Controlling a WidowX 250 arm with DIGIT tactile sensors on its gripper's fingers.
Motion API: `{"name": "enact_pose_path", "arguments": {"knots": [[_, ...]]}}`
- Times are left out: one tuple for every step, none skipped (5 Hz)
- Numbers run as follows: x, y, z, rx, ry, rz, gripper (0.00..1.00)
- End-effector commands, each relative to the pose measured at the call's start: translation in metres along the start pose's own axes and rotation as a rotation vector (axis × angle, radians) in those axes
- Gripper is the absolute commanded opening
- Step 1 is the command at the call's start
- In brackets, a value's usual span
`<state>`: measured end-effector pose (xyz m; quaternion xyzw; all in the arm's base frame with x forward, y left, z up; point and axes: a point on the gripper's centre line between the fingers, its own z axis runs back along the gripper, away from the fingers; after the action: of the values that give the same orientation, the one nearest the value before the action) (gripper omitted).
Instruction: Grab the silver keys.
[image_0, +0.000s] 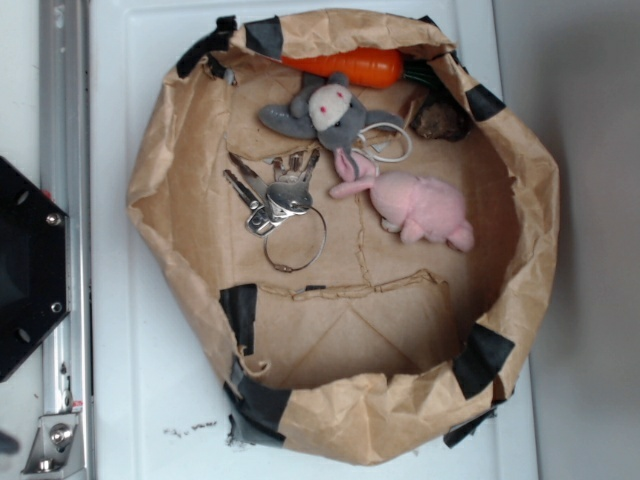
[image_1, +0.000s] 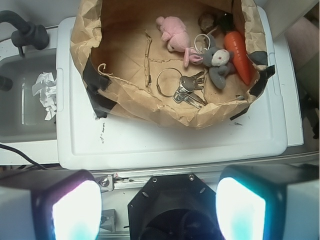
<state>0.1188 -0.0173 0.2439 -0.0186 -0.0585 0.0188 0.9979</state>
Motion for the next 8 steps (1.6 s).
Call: {"name": "enact_pose_path", "arguments": {"knots": [[0.0,0.0,0.0,0.0,0.0,0.0,1.0],[0.045,-0.022,-0.037,0.094,0.001,0.112,1.0],[0.088,-0.022,-0.062,0.135,-0.022,0.214,1.0],[0.107,-0.004,-0.087,0.131,-0.058,0.329,1.0],[0.112,0.02,-0.099,0.115,-0.085,0.416,1.0],[0.115,0.035,-0.112,0.14,-0.067,0.479,1.0],[0.115,0.035,-0.112,0.14,-0.067,0.479,1.0],[0.115,0.035,-0.112,0.14,-0.067,0.479,1.0]]}}
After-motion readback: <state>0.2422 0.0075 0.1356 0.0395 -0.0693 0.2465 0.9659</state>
